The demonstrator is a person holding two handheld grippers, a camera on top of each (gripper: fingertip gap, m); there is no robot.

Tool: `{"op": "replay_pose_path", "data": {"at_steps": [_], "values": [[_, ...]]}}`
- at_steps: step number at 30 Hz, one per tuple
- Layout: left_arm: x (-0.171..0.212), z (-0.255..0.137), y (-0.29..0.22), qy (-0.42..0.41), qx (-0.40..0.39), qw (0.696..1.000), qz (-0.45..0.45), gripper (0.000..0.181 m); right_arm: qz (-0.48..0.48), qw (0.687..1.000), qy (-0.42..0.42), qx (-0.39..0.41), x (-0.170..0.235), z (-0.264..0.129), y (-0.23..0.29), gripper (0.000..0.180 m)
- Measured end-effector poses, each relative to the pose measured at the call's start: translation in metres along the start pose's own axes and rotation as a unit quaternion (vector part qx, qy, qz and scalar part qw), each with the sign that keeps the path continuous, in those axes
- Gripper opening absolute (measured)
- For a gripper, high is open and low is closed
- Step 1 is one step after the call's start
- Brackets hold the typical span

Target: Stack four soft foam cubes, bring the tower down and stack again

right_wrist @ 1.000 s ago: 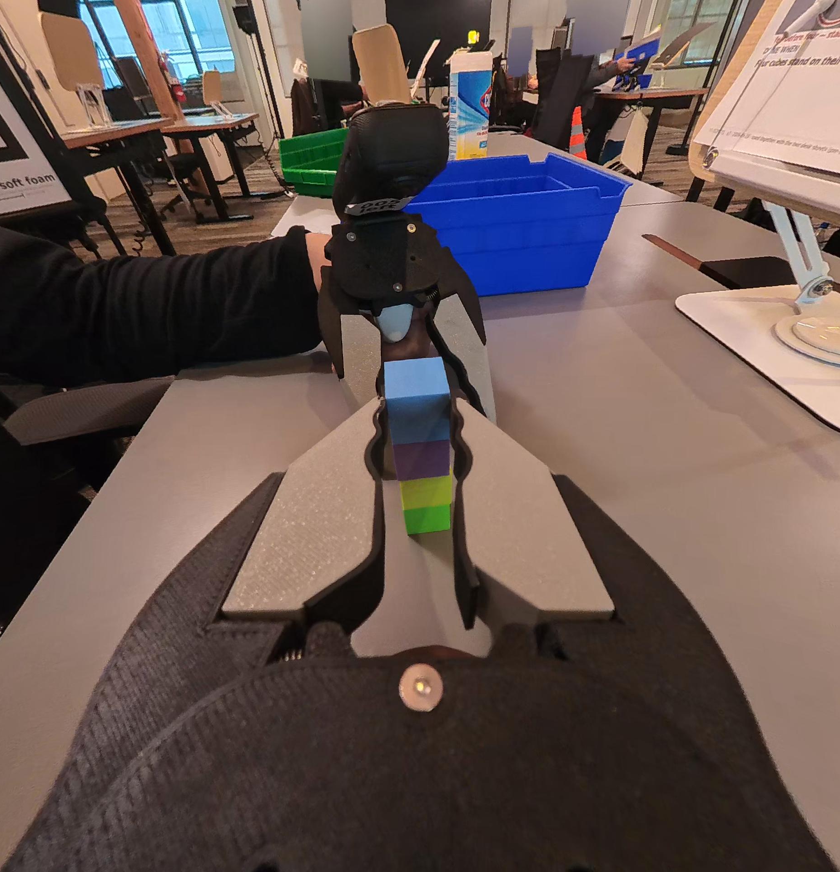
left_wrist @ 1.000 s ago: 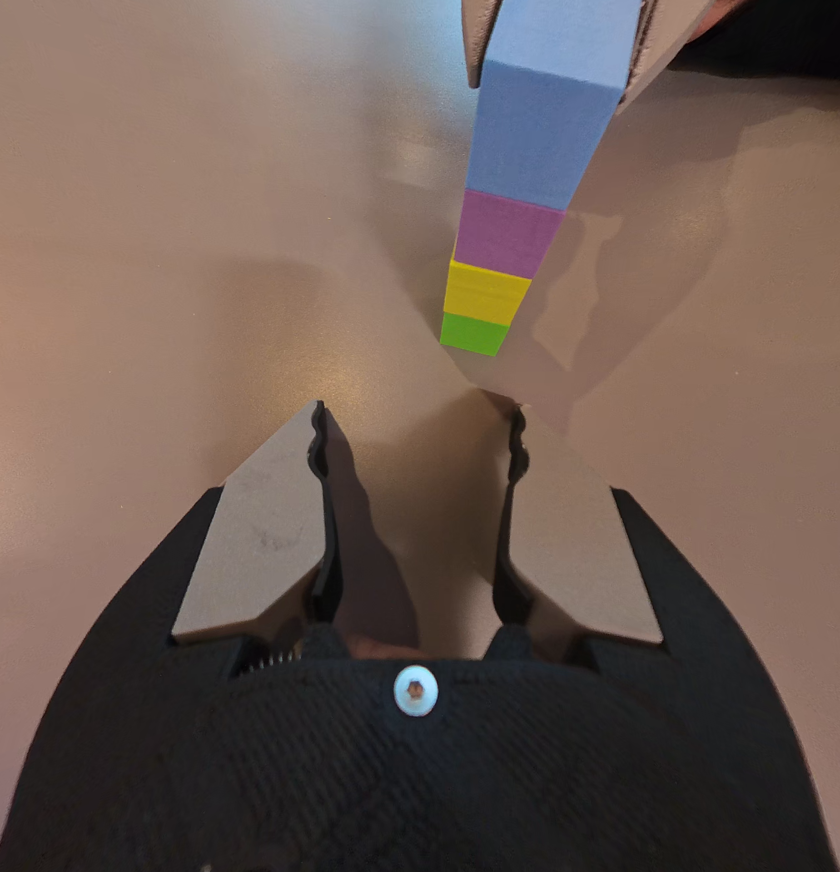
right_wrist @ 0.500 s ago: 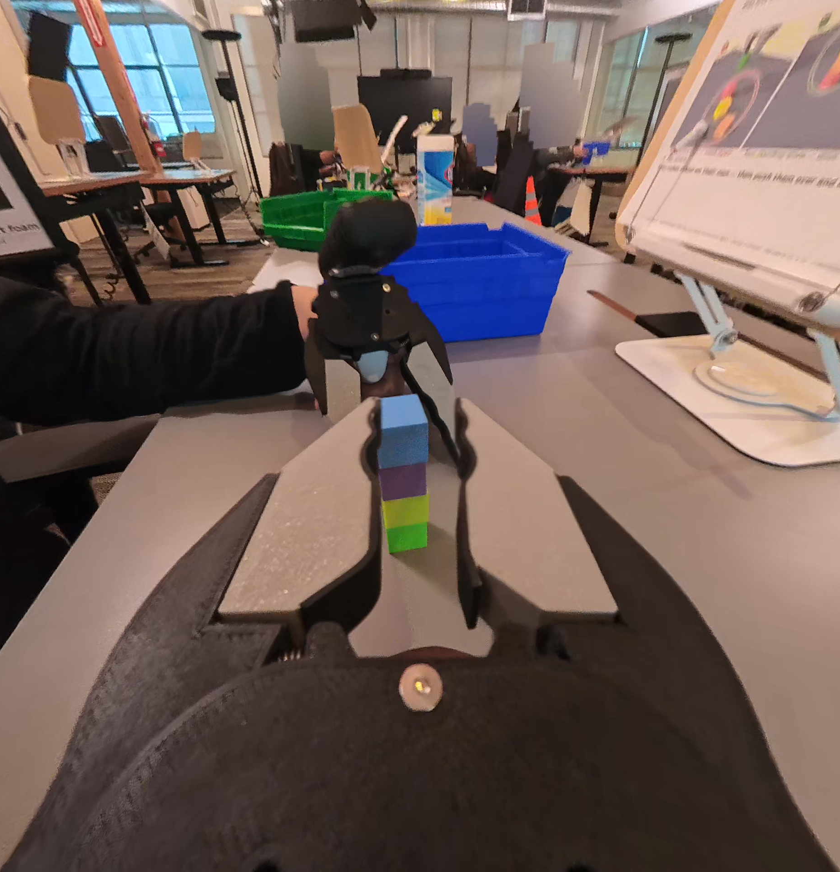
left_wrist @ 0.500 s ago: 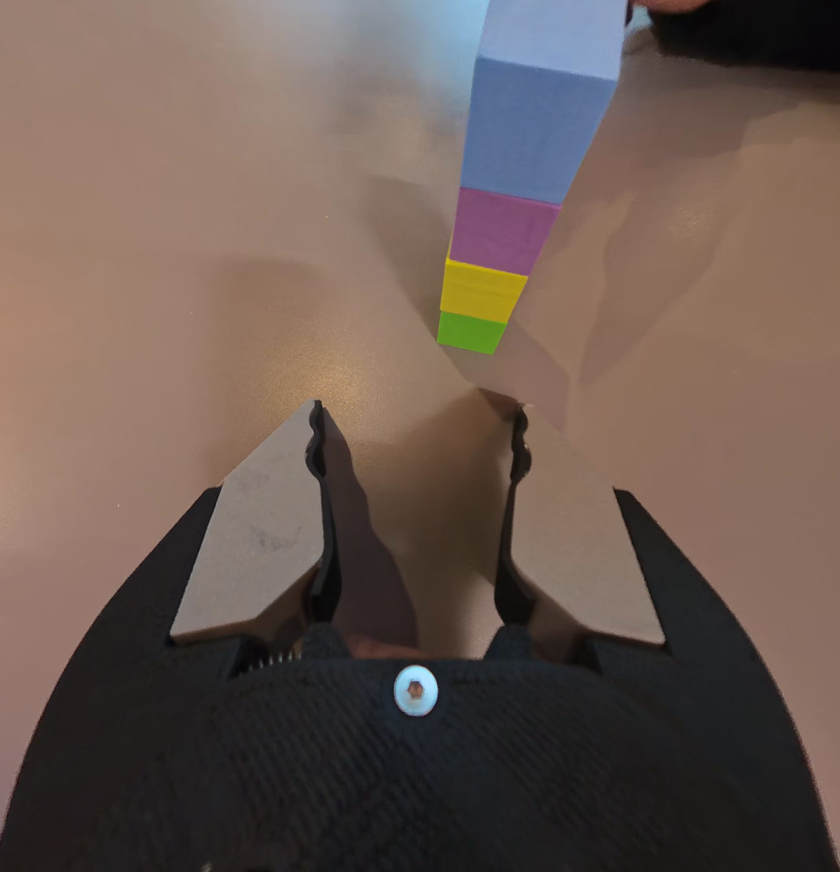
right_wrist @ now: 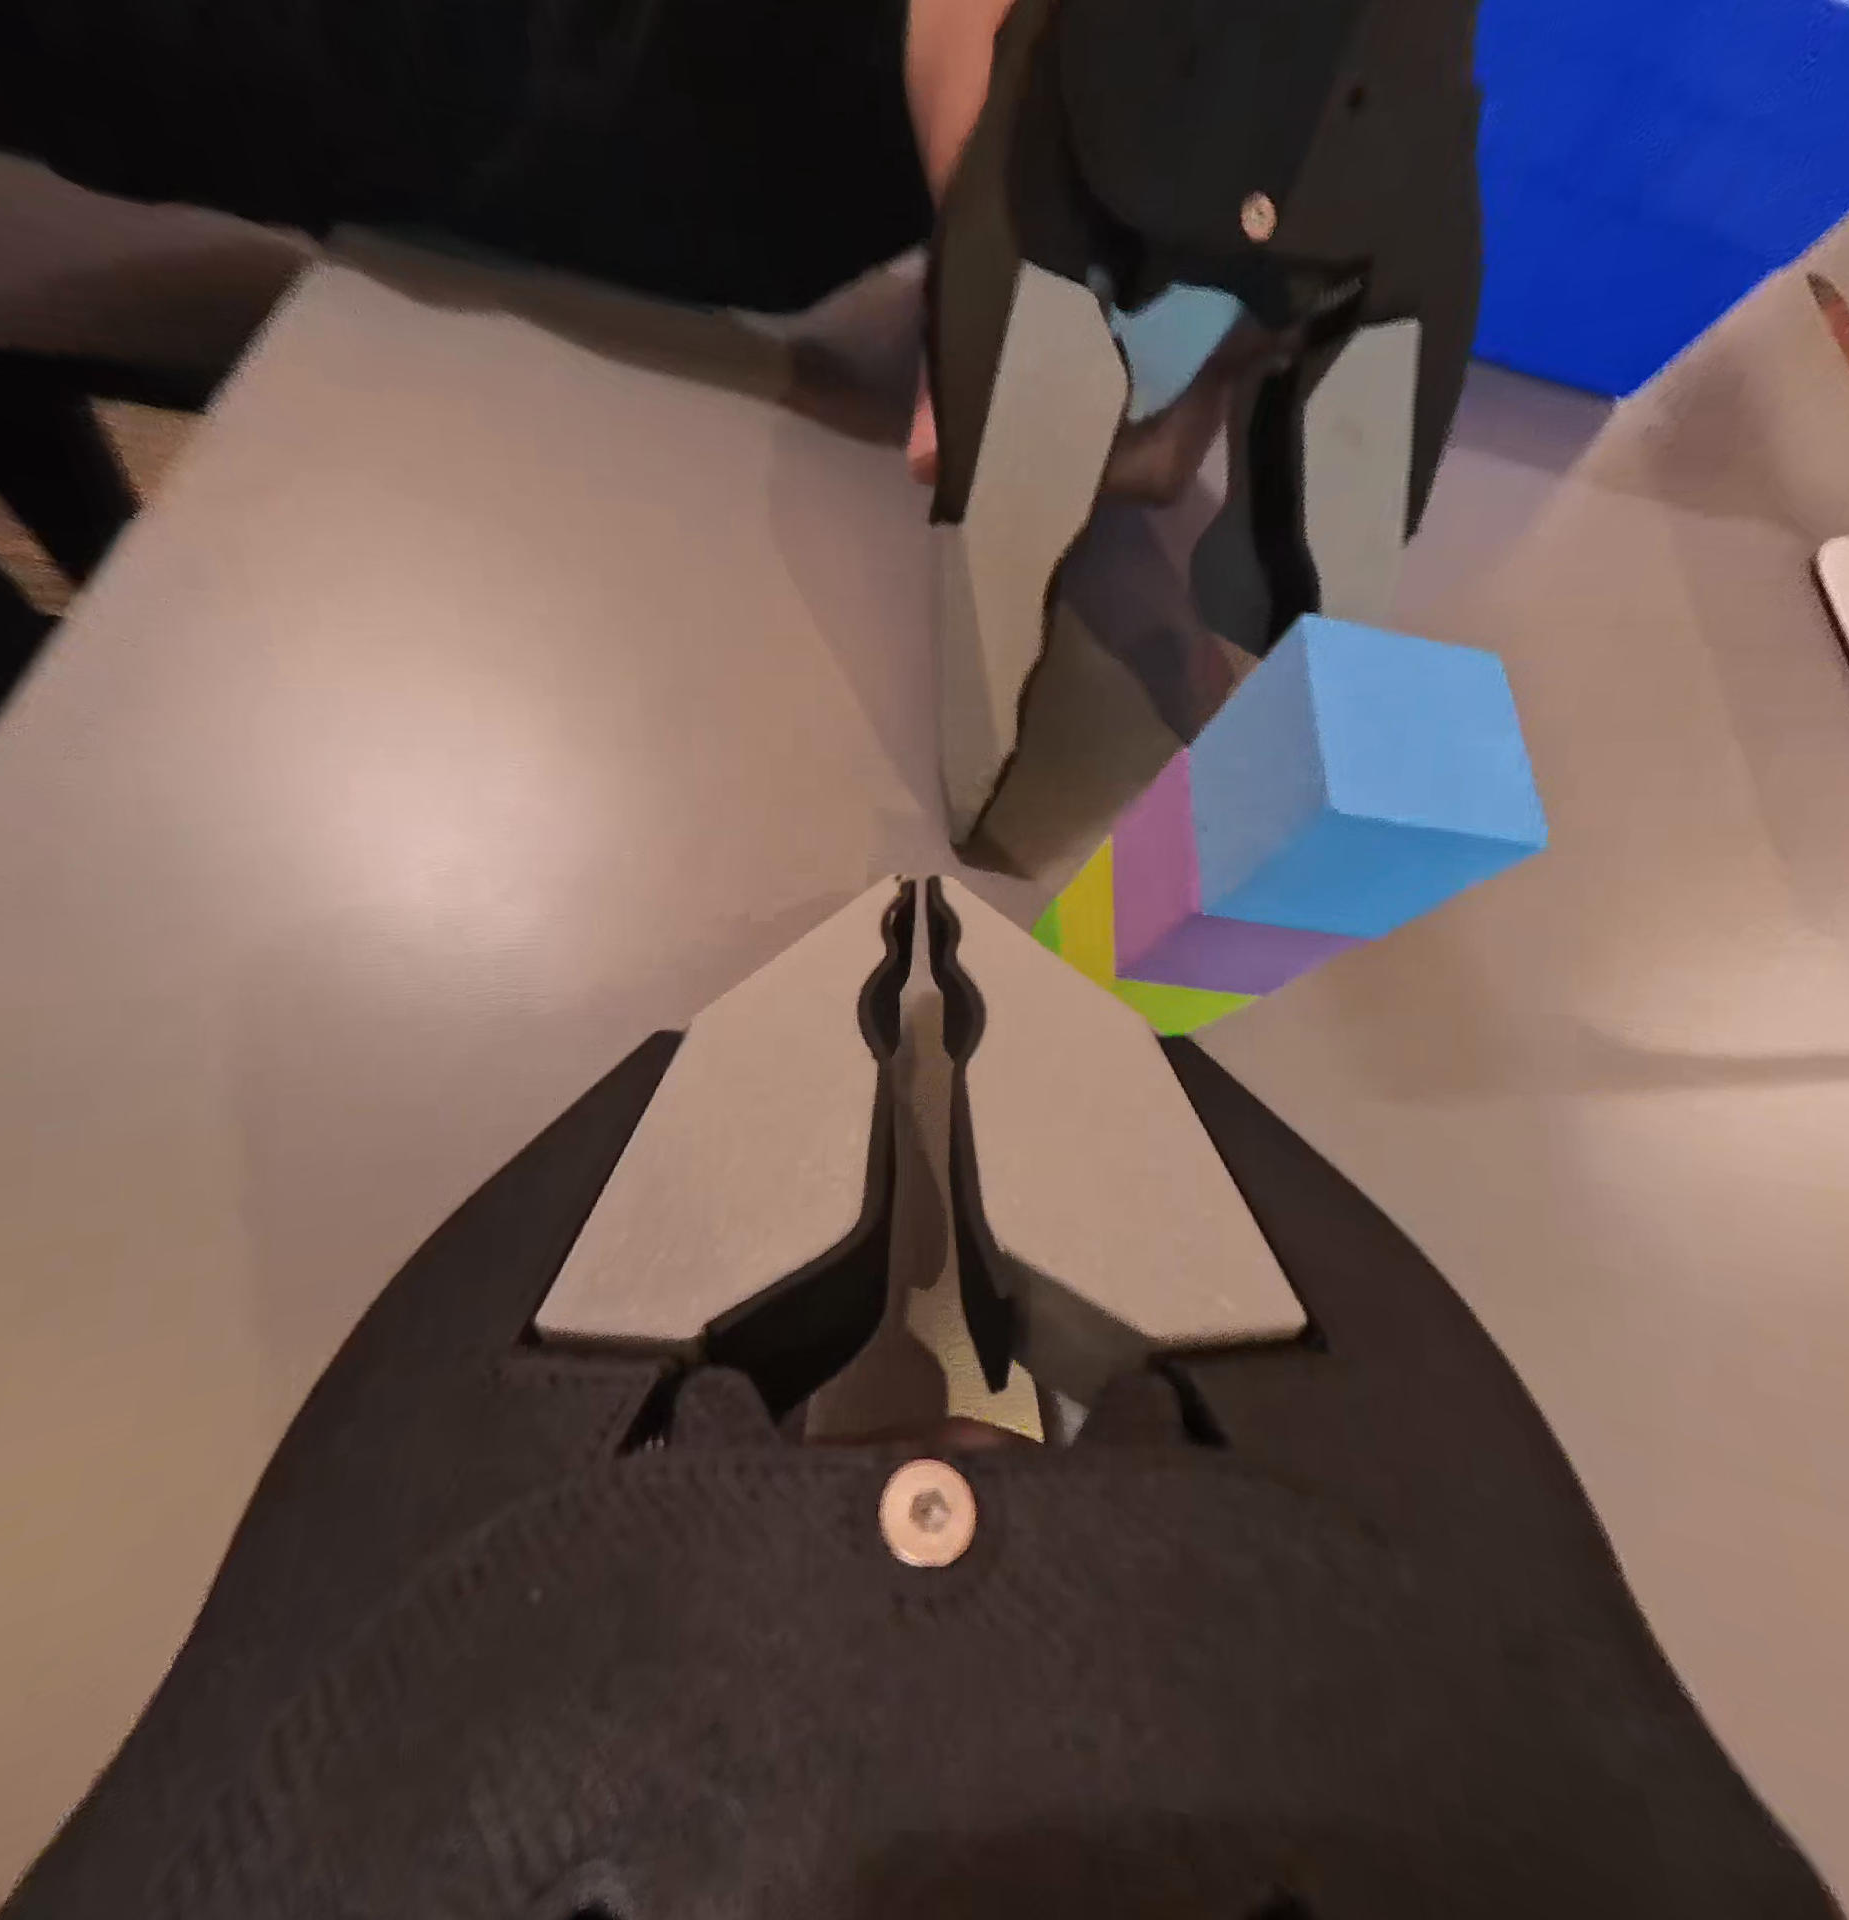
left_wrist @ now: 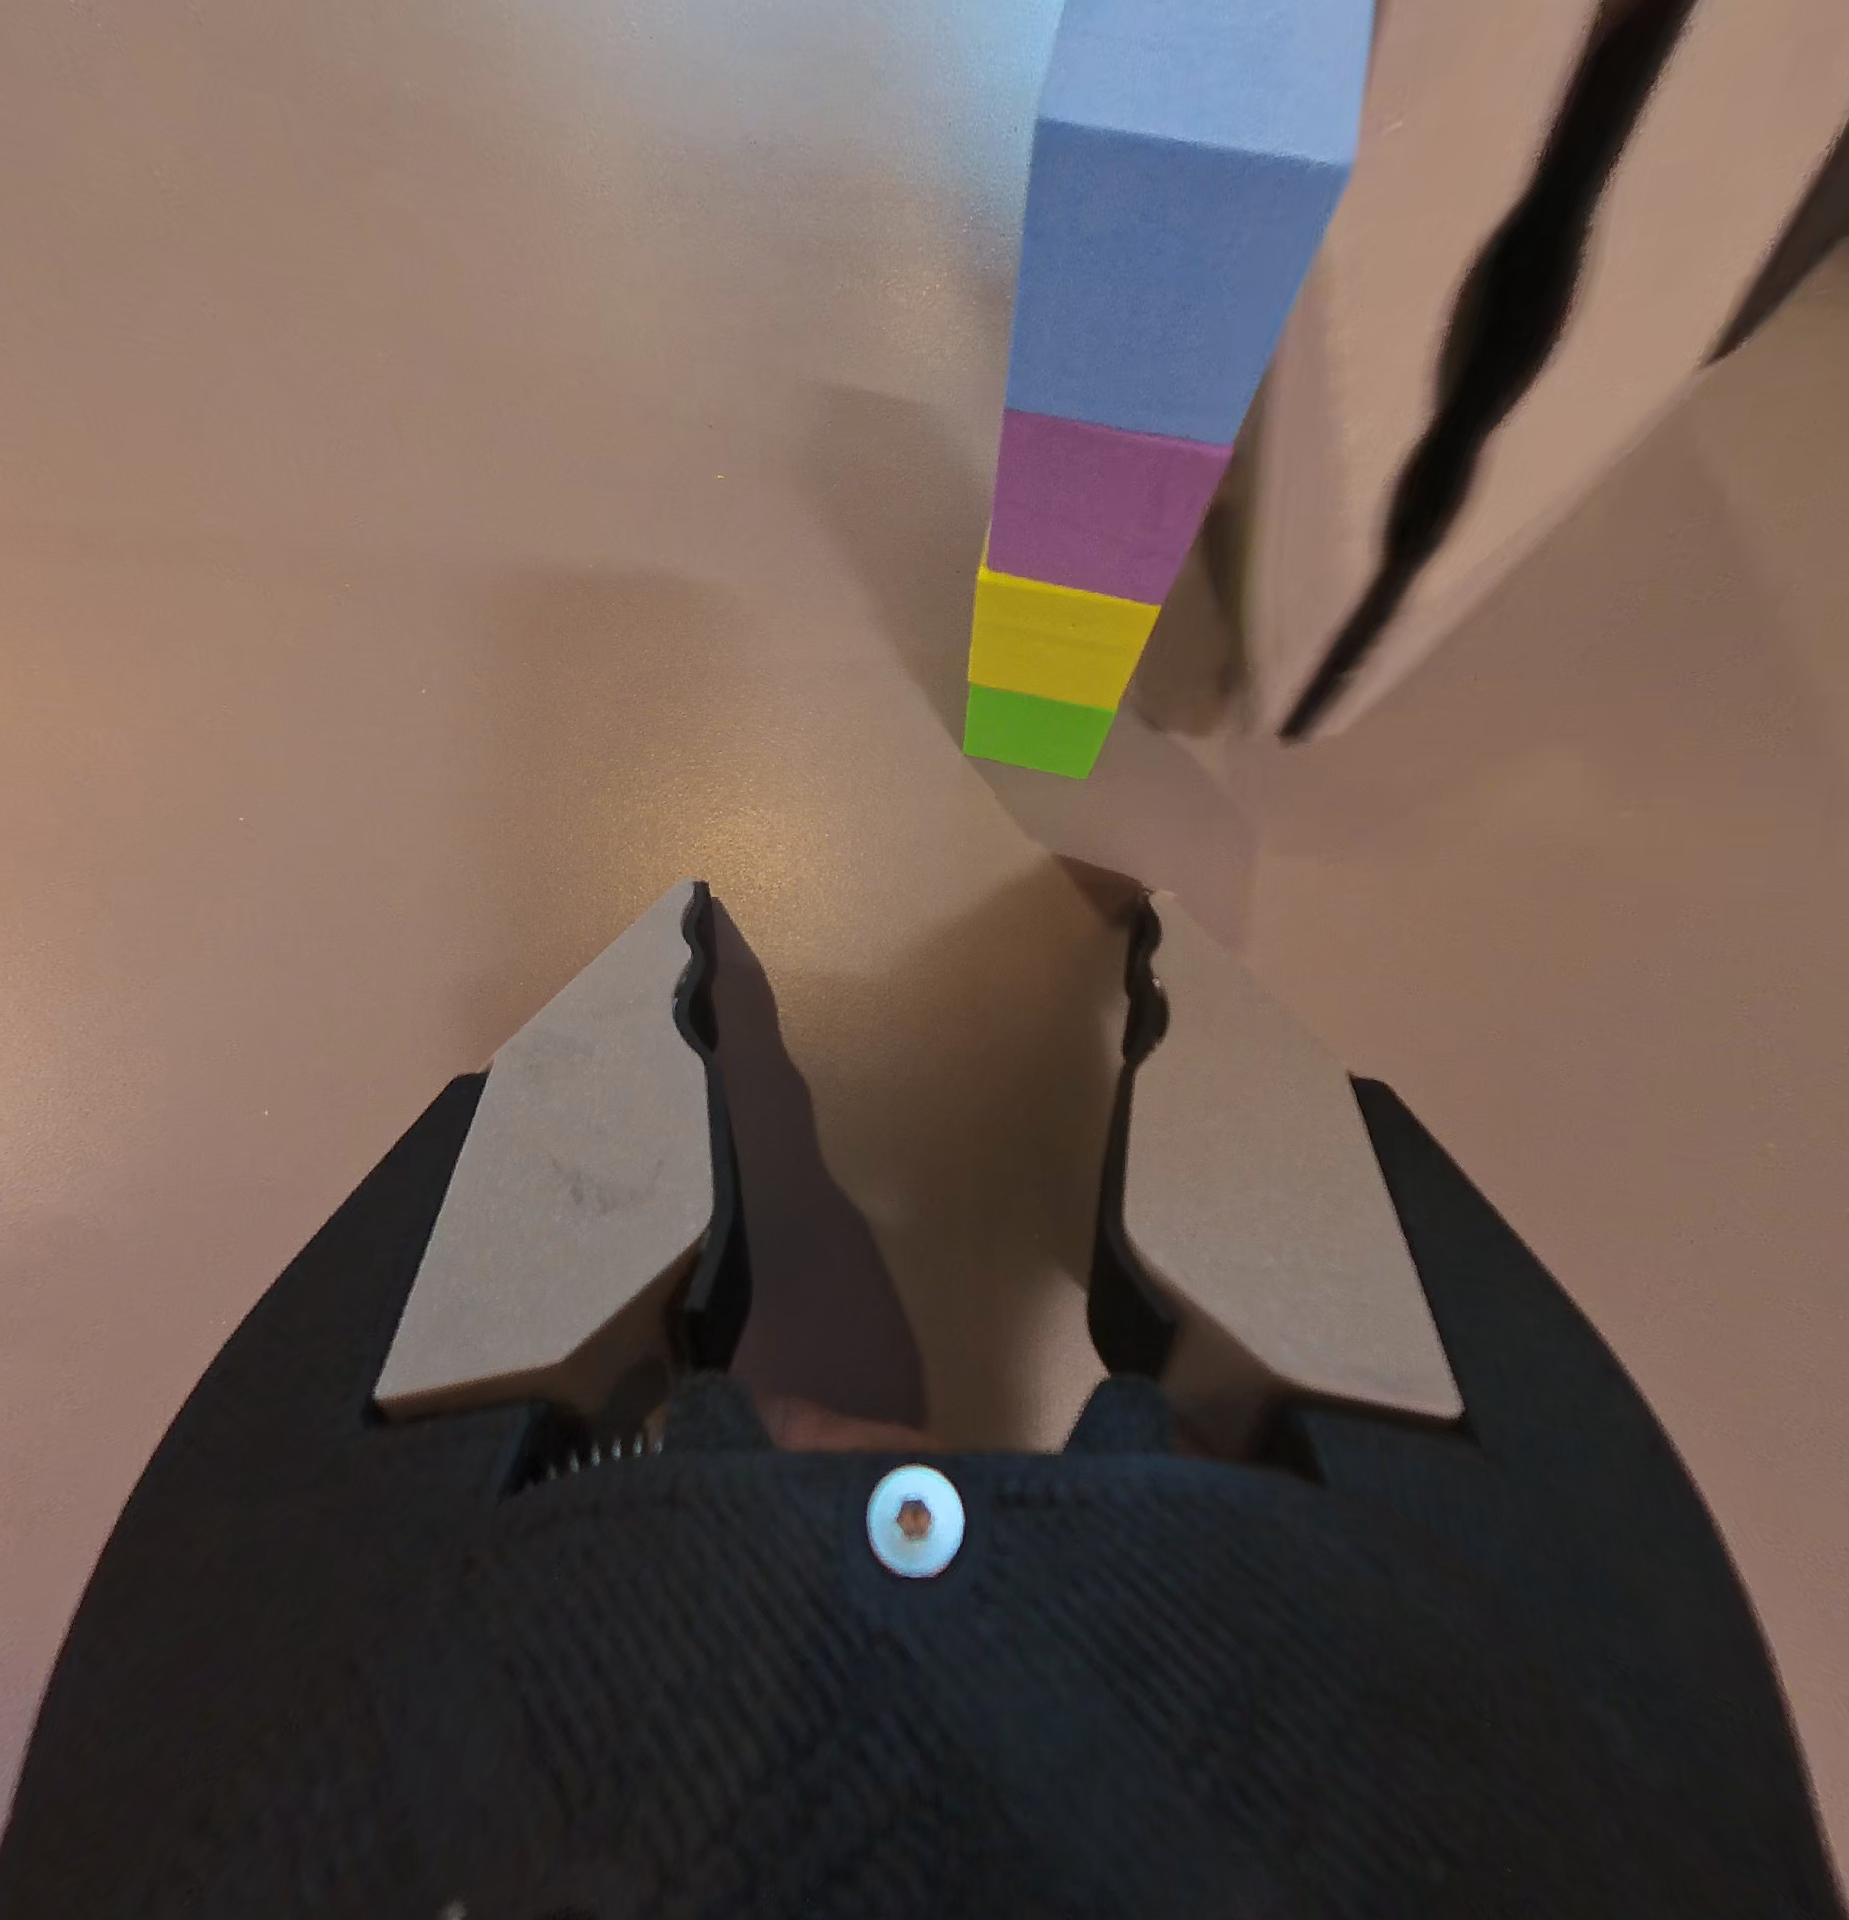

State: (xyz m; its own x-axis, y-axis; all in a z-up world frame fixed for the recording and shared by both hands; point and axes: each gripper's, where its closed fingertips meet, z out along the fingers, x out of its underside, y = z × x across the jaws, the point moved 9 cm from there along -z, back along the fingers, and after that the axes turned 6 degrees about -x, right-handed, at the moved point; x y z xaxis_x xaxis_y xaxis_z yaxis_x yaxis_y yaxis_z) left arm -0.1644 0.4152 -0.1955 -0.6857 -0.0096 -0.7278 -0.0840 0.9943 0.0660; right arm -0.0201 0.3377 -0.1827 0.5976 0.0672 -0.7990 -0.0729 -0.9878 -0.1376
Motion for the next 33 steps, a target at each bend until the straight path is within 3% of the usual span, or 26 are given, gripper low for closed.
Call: {"op": "replay_pose_path", "data": {"at_steps": [6,11,19,33], "values": [[0.000,0.000,0.000,0.000,0.000,1.000,0.000,0.079,0.041,0.989,-0.010,0.142,0.000,-0.003,-0.030,0.000],[0.000,0.000,0.000,0.000,0.000,1.000,-0.001,0.079,0.041,0.977,-0.042,0.207,-0.003,-0.014,-0.037,0.004],[0.000,0.000,0.001,0.000,-0.004,1.000,-0.005,0.076,0.041,0.969,-0.044,0.239,-0.001,-0.024,-0.040,0.007],[0.000,0.000,0.001,-0.001,-0.007,1.000,-0.007,0.075,0.124,0.947,-0.033,0.294,0.022,-0.042,-0.057,0.019]]}}
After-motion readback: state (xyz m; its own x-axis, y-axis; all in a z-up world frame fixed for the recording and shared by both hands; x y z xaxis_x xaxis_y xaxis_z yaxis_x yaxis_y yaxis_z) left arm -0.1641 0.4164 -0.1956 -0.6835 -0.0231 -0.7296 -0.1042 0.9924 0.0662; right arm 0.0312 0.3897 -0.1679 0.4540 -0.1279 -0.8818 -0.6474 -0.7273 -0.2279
